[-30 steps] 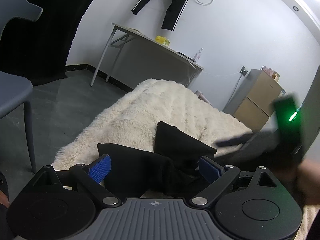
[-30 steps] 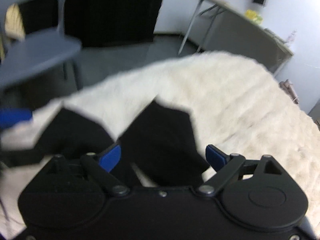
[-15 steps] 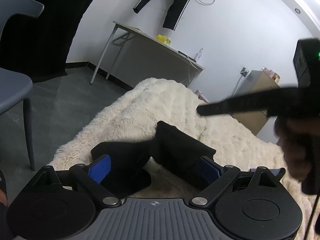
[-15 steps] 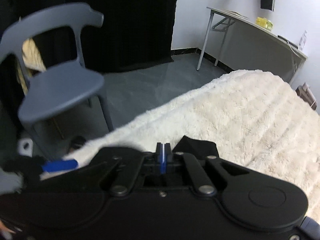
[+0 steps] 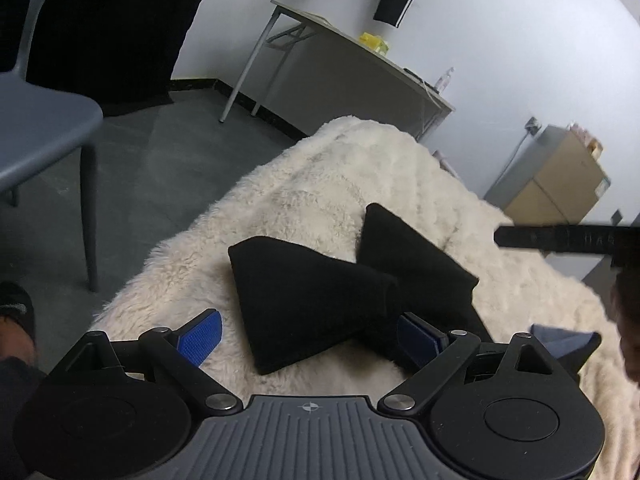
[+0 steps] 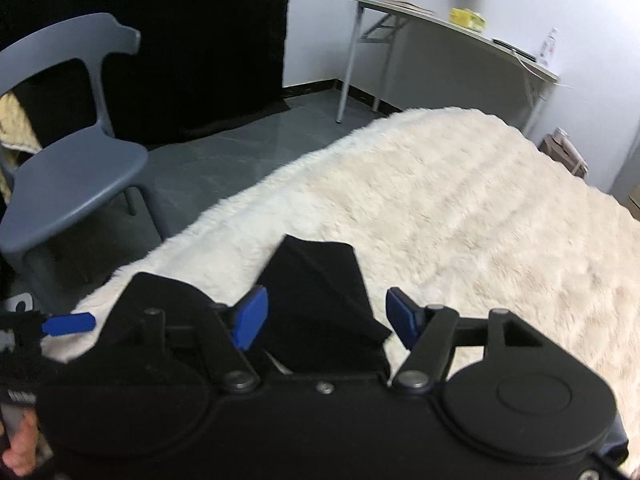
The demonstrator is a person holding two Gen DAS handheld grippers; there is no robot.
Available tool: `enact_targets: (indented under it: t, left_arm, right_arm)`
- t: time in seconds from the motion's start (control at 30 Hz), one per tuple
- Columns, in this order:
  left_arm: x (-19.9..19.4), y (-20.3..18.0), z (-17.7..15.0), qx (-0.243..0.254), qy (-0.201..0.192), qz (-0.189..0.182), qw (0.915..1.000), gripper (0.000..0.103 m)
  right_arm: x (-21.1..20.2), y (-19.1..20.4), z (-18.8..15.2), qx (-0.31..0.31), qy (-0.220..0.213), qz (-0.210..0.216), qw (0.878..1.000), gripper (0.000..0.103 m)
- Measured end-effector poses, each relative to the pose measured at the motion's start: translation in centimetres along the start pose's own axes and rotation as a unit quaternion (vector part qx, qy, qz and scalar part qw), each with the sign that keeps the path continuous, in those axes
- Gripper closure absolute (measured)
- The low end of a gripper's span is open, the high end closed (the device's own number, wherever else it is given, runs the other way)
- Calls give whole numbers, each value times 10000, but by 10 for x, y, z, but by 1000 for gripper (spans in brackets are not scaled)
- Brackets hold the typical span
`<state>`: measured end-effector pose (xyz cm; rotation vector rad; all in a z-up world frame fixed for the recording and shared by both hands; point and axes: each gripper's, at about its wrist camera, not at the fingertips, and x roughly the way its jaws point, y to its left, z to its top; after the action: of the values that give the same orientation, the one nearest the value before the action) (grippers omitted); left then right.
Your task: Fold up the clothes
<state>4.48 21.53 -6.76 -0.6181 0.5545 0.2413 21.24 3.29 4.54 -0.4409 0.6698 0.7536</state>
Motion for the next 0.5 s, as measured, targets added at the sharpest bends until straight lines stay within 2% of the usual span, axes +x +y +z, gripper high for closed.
enact_targets:
  t: [0.13, 0.2, 0.3, 0.33, 0.4, 0.47, 0.5]
  left_arm:
    - [2, -7, -2, 243, 105, -31, 9996, 11]
    - [4, -9, -3, 303, 158, -77, 9994, 11]
    - [7, -12, -5, 386, 233, -83, 9990, 11]
    - [8, -12, -6, 410, 264, -61, 9988, 11]
    - [11, -14, -8, 455, 322, -23, 9984, 11]
    - [12, -15, -9, 502, 355, -30, 9981, 19]
    - [12, -16, -10, 557, 381, -75, 9977, 35]
  right_arm:
    - [17, -2, 0, 79, 160, 51, 9998, 38]
    - [31, -1, -1, 121, 263, 26, 9996, 33]
    - [67, -4, -8, 333, 657, -85, 9972, 34]
    - [84, -6, -12, 457, 882, -143, 9950, 39]
    - [96, -9, -15, 735, 1068, 16, 9916, 92]
    - [95, -9, -13, 916, 990, 118, 9908, 94]
    - [88, -6, -7, 947, 829, 128, 9920, 95]
